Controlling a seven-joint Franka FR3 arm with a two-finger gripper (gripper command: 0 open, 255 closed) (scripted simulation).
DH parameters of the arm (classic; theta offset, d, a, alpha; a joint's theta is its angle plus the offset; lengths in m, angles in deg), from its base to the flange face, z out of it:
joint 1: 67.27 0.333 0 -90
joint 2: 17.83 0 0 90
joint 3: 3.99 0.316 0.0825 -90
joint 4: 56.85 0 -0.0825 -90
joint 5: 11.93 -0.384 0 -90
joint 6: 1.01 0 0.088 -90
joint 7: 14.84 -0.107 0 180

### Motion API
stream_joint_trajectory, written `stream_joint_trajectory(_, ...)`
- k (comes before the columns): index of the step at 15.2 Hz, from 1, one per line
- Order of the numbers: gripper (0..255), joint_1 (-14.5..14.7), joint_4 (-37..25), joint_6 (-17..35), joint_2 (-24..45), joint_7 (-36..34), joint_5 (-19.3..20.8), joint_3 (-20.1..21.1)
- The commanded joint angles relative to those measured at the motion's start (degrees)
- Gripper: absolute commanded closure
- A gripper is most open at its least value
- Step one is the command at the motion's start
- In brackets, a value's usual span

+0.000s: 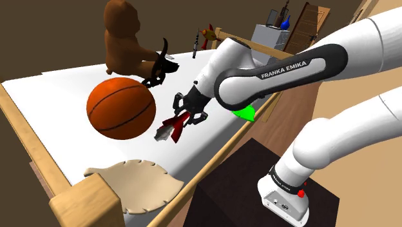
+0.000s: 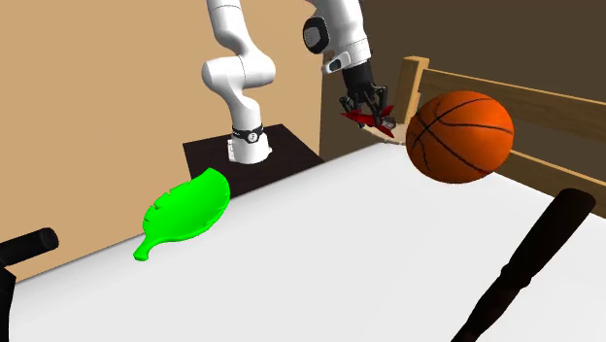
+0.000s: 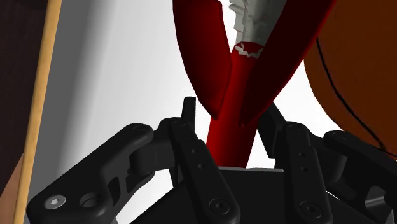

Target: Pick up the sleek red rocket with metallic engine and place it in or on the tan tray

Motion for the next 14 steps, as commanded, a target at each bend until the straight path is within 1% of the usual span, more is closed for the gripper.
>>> stream_joint_trajectory(1,255,-0.40,-2.15,0.11,1.17,-4.63,1.17,3.72)
stream_joint_trajectory(5,255,-2.50,-6.34,0.74,4.18,-13.06,4.47,11.17)
stream_joint_trajectory(8,255,-5.36,-10.06,1.01,6.93,-19.95,8.31,17.46)
stream_joint_trajectory(11,255,-9.80,-14.27,1.02,10.20,-27.54,13.63,24.92)
stream_joint_trajectory(13,255,-13.94,-17.35,0.84,12.88,-33.34,18.49,30.92)
stream_joint_trajectory(14,255,-16.68,-18.99,0.65,14.45,-36.57,21.46,34.56)
